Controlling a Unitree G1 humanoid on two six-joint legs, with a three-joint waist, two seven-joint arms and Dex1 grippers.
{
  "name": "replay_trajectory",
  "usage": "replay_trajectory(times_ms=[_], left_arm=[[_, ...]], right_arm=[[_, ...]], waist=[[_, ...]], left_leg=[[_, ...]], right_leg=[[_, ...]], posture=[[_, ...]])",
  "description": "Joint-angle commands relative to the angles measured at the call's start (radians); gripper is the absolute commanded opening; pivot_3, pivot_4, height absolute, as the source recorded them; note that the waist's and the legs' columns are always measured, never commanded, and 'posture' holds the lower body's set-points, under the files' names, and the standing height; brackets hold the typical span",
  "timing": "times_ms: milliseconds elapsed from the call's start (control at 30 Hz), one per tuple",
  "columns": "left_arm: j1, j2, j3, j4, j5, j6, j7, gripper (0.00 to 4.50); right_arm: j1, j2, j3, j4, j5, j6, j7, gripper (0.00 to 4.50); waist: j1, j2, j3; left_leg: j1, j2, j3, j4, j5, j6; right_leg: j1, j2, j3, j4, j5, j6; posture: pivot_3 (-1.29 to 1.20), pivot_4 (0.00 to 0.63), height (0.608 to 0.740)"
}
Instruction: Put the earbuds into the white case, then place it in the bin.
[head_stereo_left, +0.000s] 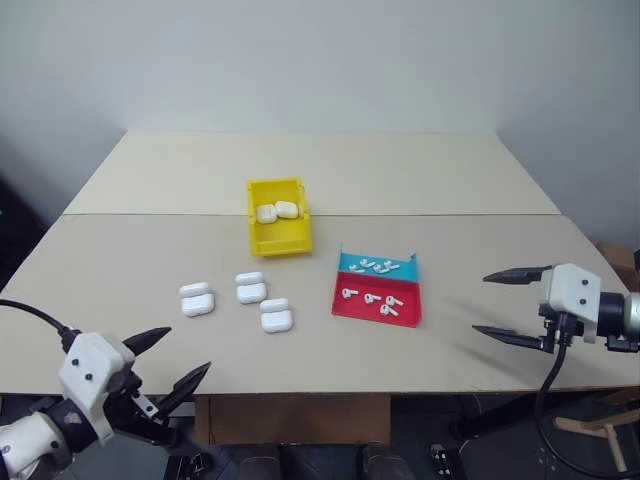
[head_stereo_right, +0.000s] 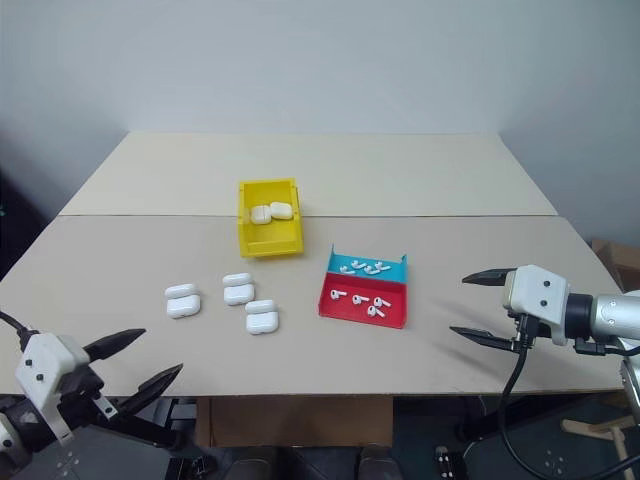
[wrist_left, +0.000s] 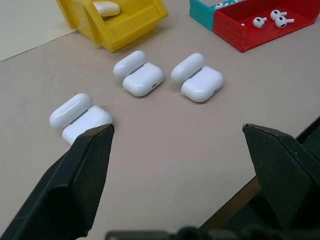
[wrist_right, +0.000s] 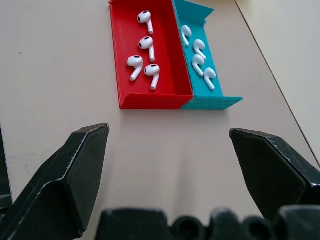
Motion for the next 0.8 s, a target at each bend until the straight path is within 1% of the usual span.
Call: replay_trajectory(times_ms=[33,100,300,500,567,600,667,767,800], left_arm=[[0.009,0.010,0.026,-0.019,-0.018,-0.008,-0.007,4.48],[-0.002,-0.011,0.025,-0.023,-0.018,-0.021,0.015,4.48],[-0.004,-0.011,0.009,-0.043,0.040,-0.018,0.065,4.48],[-0.020,-0.008,-0.022,-0.132,0.101,0.105,0.210,4.48],[-0.020,-0.029,-0.027,-0.188,0.119,0.143,0.273,4.48],[-0.019,-0.040,-0.023,-0.220,0.115,0.174,0.304,4.48],[-0.003,-0.031,-0.016,-0.253,0.059,0.225,0.372,4.48],[0.022,0.057,-0.043,-0.258,-0.032,0.316,0.536,4.48],[0.011,0.093,-0.046,-0.258,-0.099,0.372,0.618,4.48]], right_arm=[[-0.015,-0.019,-0.019,-0.023,0.019,-0.009,0.008,4.50],[-0.017,-0.019,-0.019,-0.021,0.018,-0.011,0.008,4.50],[-0.016,-0.022,-0.018,-0.024,0.009,-0.011,0.004,4.50],[-0.036,-0.038,-0.003,-0.018,0.003,0.009,0.006,4.50],[-0.045,-0.051,0.004,-0.024,-0.010,0.023,-0.005,4.50],[-0.049,-0.056,0.004,-0.029,-0.009,0.035,-0.009,4.50],[-0.042,-0.069,-0.016,-0.052,0.018,0.074,-0.004,4.50],[-0.013,-0.082,-0.055,-0.082,0.049,0.105,0.020,4.50],[-0.007,-0.085,-0.062,-0.090,0.052,0.110,0.019,4.50]], waist=[[0.000,0.000,0.000],[0.000,0.000,0.000],[0.000,0.000,0.000],[0.000,-0.001,0.000],[0.000,-0.001,0.001],[-0.001,-0.001,0.001],[0.000,-0.002,0.001],[0.000,-0.002,0.001],[0.000,-0.002,0.001]], left_leg=[[0.000,0.000,0.000,0.000,0.000,0.000],[0.000,0.000,0.000,0.000,0.000,0.000],[0.000,0.000,0.002,0.000,0.000,0.000],[0.001,0.000,0.005,0.000,0.000,0.000],[0.001,0.000,0.005,0.000,0.000,0.000],[0.001,0.000,0.005,0.000,0.000,0.000],[0.001,0.000,0.007,0.000,0.000,0.000],[0.001,0.000,0.007,-0.001,0.000,0.000],[0.002,0.000,0.007,-0.001,0.000,0.000]], right_leg=[[0.000,0.000,0.000,0.000,0.000,0.000],[0.000,0.000,0.001,0.000,0.000,0.000],[0.000,0.000,0.002,0.000,0.000,0.000],[-0.001,0.000,0.005,0.000,0.001,0.001],[-0.001,0.000,0.006,0.000,0.001,0.002],[-0.001,0.000,0.006,0.000,0.001,0.002],[-0.001,0.000,0.008,0.000,0.001,0.002],[-0.002,0.001,0.008,0.001,0.001,0.002],[-0.002,0.001,0.009,0.002,0.001,0.002]], posture=[[0.00,0.150,0.740],[0.00,0.150,0.740],[0.00,0.150,0.740],[0.00,0.150,0.740],[0.00,0.150,0.740],[0.00,0.150,0.740],[0.00,0.150,0.740],[0.00,0.150,0.740],[0.00,0.150,0.740]])
